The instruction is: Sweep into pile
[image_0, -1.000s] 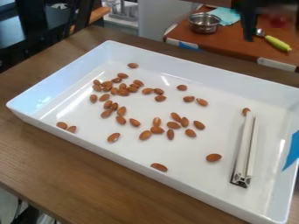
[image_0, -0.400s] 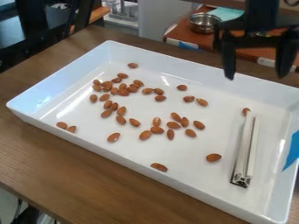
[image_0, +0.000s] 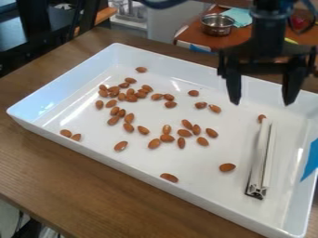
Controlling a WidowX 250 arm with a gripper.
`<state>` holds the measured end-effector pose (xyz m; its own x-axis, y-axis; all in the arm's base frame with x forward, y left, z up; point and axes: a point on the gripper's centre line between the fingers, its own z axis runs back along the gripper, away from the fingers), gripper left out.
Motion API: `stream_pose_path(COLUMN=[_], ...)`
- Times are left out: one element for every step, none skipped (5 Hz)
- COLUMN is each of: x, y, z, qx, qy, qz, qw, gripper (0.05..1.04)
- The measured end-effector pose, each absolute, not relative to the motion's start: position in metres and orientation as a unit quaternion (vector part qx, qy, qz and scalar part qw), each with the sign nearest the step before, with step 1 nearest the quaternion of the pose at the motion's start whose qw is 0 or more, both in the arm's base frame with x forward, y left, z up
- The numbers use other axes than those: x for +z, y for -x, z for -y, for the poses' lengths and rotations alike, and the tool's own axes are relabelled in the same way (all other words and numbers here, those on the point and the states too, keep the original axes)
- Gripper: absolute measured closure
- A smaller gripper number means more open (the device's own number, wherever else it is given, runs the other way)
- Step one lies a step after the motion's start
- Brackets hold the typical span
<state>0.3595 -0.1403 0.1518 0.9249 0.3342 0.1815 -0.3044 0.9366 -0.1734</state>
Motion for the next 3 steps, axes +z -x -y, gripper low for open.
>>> stream_pose_path(x=[0.138,0.126,0.125], y=[-0.352,-0.349,-0.350], z=[0.148,0.148,0.152], qx=[0.148,0.145,0.141], qy=[0.060,0.056,0.068], qz=[0.107,0.108,0.112], qw=[0.981,0.982,0.981], gripper=[0.085,0.085,0.085])
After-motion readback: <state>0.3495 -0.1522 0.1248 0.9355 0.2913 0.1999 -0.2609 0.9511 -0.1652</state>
